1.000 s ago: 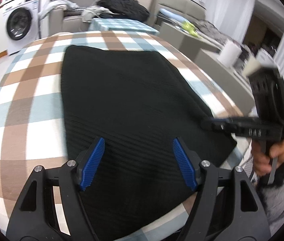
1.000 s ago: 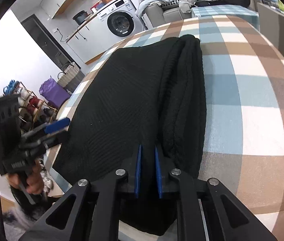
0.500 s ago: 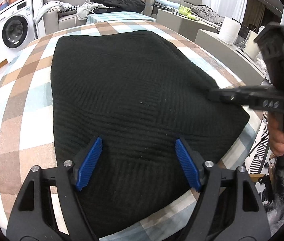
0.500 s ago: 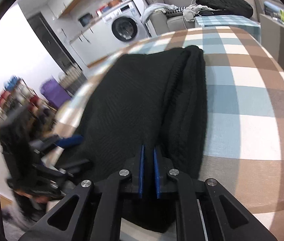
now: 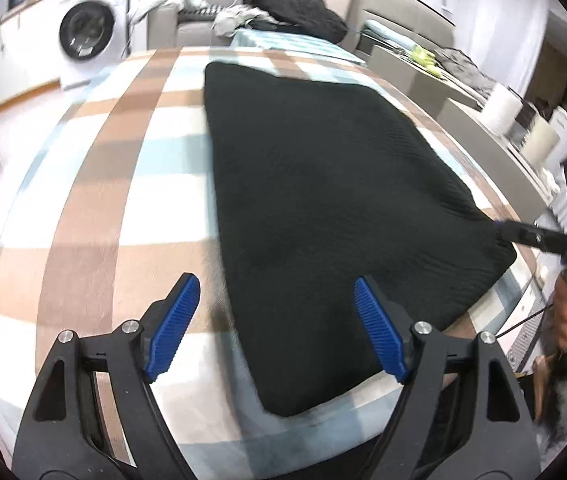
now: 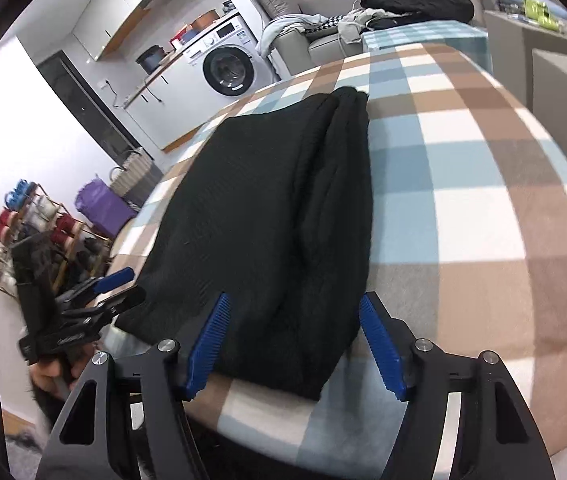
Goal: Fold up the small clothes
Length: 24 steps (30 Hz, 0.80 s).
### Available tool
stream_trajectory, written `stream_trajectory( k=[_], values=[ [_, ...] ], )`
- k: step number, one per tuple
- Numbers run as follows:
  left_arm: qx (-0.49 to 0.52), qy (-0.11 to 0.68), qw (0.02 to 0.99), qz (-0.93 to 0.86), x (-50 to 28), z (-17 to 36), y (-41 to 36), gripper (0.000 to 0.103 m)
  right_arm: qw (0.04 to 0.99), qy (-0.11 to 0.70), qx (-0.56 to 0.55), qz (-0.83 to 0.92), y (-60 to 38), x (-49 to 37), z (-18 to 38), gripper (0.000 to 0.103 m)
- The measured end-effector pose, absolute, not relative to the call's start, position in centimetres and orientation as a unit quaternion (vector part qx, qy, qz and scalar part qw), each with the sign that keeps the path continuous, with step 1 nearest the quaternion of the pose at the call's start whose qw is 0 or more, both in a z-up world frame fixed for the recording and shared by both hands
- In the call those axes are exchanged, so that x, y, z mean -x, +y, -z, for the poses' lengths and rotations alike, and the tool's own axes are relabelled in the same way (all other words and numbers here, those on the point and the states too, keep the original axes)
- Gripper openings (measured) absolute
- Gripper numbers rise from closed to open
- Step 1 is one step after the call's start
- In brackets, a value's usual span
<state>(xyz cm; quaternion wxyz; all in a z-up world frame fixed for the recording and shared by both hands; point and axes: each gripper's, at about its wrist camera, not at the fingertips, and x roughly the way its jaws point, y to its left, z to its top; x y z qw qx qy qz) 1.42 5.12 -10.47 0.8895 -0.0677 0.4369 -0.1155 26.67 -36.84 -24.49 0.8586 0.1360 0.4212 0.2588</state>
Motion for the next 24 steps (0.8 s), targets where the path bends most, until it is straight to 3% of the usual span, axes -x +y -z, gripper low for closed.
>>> stream_trajectory(
  k=[5, 7, 9, 11, 12, 16, 24],
  values=[
    [0.099, 0.444, 0.880, 0.137, -1.4, 11.3, 6.0, 0.076, 0.856, 0.429, -0.134, -0.254, -36.1, -26.7, 25.3, 0.068],
    [0.104, 0.441, 0.881, 0.138, -1.5, 11.4, 5.8, 0.064, 0.859, 0.426, -0.135, -0.251, -35.9, -26.6, 25.6, 0.068],
    [0.108, 0.438, 0.882, 0.137, -1.7, 11.5, 5.8, 0.041, 0.861, 0.423, -0.137, -0.247, -35.8, -26.5, 25.8, 0.065],
    [0.104, 0.437, 0.884, 0.128, -1.9, 11.7, 5.8, 0.031, 0.860, 0.428, -0.134, -0.242, -35.5, -26.7, 26.2, 0.049],
    [0.109, 0.437, 0.883, 0.129, -2.1, 11.7, 5.9, 0.028, 0.861, 0.426, -0.133, -0.242, -35.5, -26.7, 26.3, 0.047],
    [0.111, 0.439, 0.882, 0.127, -2.6, 11.7, 5.9, 0.024, 0.865, 0.423, -0.129, -0.237, -34.9, -27.1, 26.5, 0.036],
    [0.105, 0.440, 0.886, 0.101, -7.2, 11.5, 6.2, 0.023, 0.875, 0.413, -0.125, -0.219, -33.8, -30.0, 26.2, 0.035]
  ],
)
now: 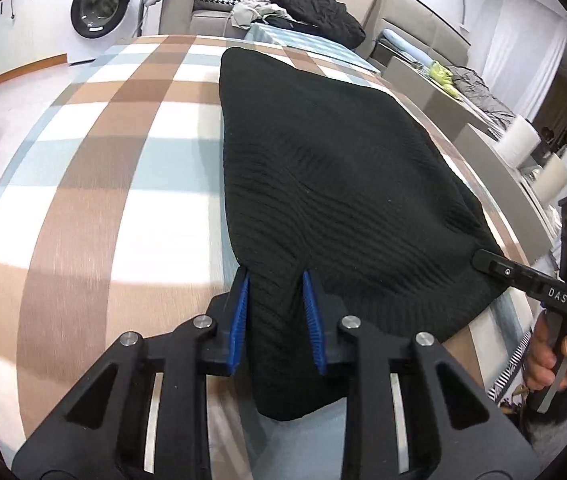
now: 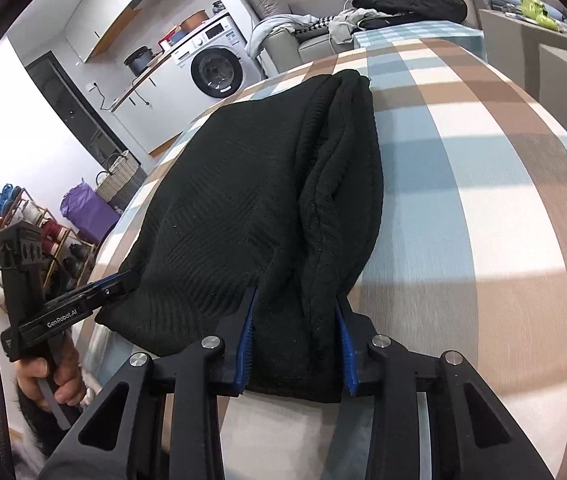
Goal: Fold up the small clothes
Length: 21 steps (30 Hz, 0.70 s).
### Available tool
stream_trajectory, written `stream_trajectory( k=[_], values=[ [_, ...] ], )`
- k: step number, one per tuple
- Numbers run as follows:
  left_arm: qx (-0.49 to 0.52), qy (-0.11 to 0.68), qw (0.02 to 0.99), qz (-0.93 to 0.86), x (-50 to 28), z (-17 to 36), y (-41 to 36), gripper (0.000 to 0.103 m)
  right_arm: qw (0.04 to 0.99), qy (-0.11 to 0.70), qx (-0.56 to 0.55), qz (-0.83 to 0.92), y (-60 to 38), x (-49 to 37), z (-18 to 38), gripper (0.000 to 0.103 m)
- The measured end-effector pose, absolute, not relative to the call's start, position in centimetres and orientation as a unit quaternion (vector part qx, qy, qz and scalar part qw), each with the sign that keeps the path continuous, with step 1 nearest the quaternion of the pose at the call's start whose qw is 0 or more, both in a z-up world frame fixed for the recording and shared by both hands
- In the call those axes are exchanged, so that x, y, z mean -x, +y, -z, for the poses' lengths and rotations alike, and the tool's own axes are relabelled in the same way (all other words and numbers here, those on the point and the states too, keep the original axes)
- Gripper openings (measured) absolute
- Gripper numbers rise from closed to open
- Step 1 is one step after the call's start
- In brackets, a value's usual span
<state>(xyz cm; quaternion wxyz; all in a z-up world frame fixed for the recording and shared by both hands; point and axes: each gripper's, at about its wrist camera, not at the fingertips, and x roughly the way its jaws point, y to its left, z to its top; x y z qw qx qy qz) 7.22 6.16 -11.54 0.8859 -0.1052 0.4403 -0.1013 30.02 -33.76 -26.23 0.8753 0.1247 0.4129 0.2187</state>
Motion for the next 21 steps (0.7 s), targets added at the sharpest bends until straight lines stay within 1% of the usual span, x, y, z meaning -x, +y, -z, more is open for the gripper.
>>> stream_trajectory(
  k=[8, 13, 18, 19, 21],
  values=[
    [0.106, 0.440, 0.888, 0.079, -13.3, 11.4, 7.0, 0.023, 0.886, 0.403, -0.115, -0.198, -32.1, -35.2, 25.6, 0.036],
    [0.104, 0.435, 0.891, 0.081, -13.6, 11.4, 7.1, 0.024, 0.889, 0.398, -0.111, -0.196, -32.2, -35.7, 25.6, 0.041],
    [0.104, 0.426, 0.895, 0.079, -12.6, 11.1, 7.6, 0.024, 0.895, 0.394, -0.094, -0.187, -32.4, -34.8, 25.4, 0.048],
    [0.102, 0.423, 0.897, 0.080, -12.2, 10.9, 7.6, 0.025, 0.898, 0.390, -0.086, -0.184, -32.2, -34.4, 25.3, 0.052],
    [0.098, 0.414, 0.901, 0.080, -11.4, 10.5, 7.6, 0.034, 0.903, 0.384, -0.070, -0.179, -32.1, -34.0, 25.1, 0.058]
  ],
)
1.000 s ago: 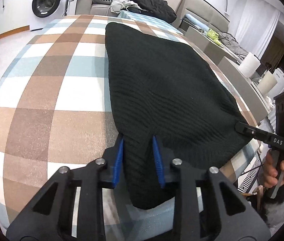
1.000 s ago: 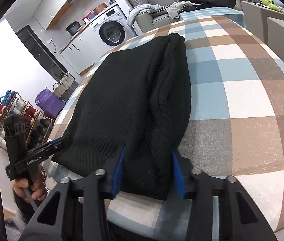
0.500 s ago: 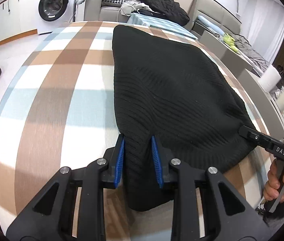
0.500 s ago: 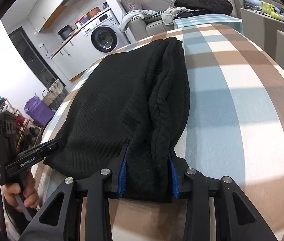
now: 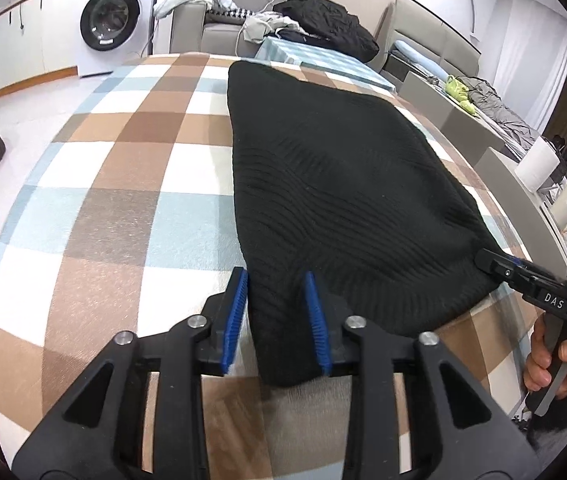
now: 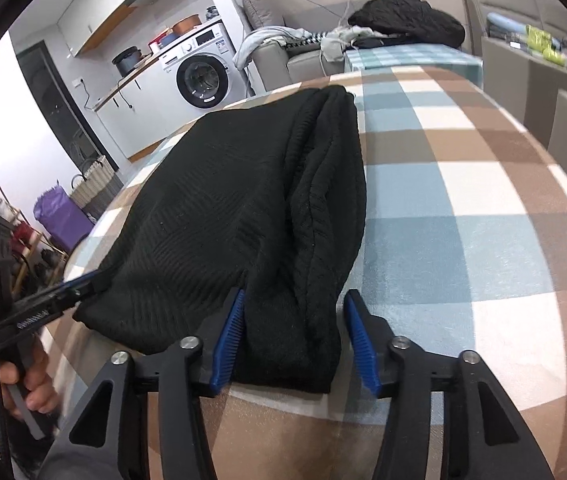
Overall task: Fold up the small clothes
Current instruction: 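Open both grippers and lift them away from the folded sweater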
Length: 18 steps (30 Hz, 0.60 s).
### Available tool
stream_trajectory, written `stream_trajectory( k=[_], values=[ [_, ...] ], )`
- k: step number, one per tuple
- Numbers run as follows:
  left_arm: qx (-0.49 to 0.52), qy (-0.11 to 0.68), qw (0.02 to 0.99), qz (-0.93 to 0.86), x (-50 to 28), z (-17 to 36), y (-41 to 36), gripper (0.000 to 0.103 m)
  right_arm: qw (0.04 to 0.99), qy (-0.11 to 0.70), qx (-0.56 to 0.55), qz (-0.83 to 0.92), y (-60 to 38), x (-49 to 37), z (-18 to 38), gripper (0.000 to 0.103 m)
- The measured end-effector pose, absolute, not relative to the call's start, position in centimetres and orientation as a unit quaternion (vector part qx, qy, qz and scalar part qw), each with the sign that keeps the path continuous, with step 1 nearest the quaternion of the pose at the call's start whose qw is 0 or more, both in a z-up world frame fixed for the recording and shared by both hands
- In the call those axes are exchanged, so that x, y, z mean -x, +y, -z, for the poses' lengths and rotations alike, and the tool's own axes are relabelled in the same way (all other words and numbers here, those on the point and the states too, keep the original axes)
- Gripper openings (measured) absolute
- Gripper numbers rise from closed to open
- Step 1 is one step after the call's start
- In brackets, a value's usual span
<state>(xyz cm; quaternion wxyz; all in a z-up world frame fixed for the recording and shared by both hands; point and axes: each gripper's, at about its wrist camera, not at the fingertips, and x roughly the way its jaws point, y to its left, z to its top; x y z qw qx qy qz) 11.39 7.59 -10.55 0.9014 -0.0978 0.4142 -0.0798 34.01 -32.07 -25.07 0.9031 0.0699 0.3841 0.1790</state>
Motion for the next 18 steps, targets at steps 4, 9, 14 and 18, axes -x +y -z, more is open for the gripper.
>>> stream_trajectory(
  k=[4, 9, 14, 18],
  values=[
    [0.087, 0.381, 0.917, 0.082, -9.3, 9.2, 7.4, 0.064, 0.916, 0.355, -0.052, -0.178, -32.2, -32.4, 24.0, 0.081],
    [0.075, 0.317, 0.941, 0.086, -6.2, 7.4, 6.7, 0.083, 0.933, 0.304, -0.048, -0.185, -32.5, -30.3, 22.4, 0.100],
    [0.065, 0.286, 0.952, 0.087, -4.3, 6.7, 6.0, 0.095, 0.944, 0.261, -0.054, -0.194, -32.6, -28.3, 21.5, 0.102],
    [0.071, 0.272, 0.956, 0.084, -3.1, 6.9, 6.0, 0.101, 0.942, 0.249, -0.072, -0.214, -32.8, -27.3, 21.3, 0.103]
  ],
)
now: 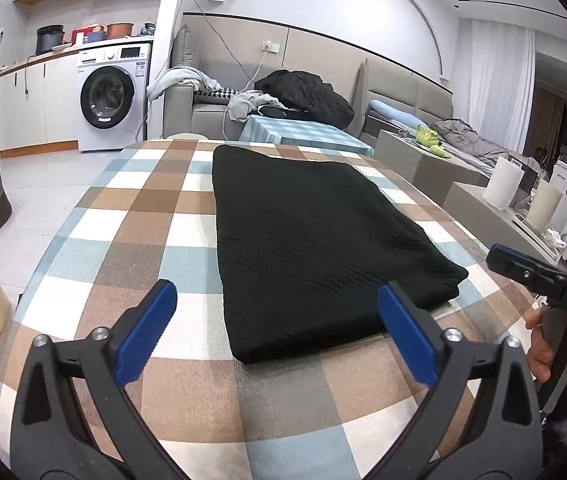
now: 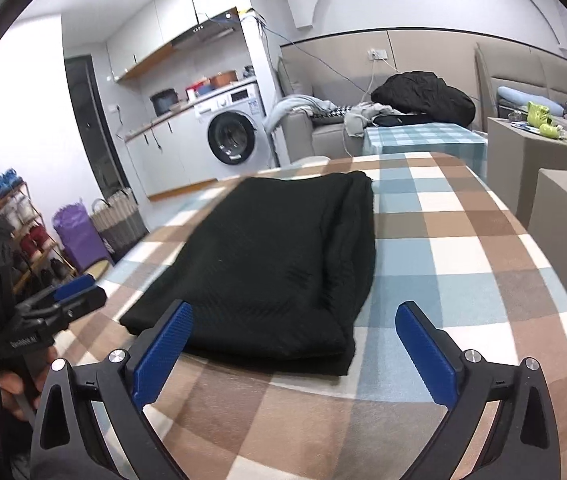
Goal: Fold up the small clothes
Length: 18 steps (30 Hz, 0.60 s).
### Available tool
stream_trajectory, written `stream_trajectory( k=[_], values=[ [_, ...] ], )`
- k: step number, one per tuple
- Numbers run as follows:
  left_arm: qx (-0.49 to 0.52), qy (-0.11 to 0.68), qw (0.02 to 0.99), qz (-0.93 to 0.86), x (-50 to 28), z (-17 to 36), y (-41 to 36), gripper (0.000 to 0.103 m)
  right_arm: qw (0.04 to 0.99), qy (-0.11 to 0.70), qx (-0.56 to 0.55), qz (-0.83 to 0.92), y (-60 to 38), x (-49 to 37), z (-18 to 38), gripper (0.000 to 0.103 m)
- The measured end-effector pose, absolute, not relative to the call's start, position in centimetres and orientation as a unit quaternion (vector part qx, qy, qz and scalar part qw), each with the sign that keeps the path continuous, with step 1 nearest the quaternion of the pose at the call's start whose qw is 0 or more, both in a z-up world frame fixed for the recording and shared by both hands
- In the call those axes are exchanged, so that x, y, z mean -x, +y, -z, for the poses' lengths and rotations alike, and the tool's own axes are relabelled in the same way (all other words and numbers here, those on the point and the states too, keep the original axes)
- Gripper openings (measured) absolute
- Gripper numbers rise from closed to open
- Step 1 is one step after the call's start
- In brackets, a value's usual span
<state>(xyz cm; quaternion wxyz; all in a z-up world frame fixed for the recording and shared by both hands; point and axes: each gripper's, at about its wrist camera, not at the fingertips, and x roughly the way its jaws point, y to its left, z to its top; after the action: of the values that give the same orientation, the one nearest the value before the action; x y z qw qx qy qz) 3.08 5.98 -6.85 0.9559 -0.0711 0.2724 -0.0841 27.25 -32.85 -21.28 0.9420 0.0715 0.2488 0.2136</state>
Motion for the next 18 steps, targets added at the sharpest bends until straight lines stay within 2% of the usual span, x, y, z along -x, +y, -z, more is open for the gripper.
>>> stream_trajectory(
  k=[18],
  values=[
    [0.072, 0.276, 0.954, 0.094, -2.0, 8.3, 5.5, 0.102, 0.944, 0.224, -0.074, -0.229, -32.8, -26.2, 22.5, 0.103]
  ],
)
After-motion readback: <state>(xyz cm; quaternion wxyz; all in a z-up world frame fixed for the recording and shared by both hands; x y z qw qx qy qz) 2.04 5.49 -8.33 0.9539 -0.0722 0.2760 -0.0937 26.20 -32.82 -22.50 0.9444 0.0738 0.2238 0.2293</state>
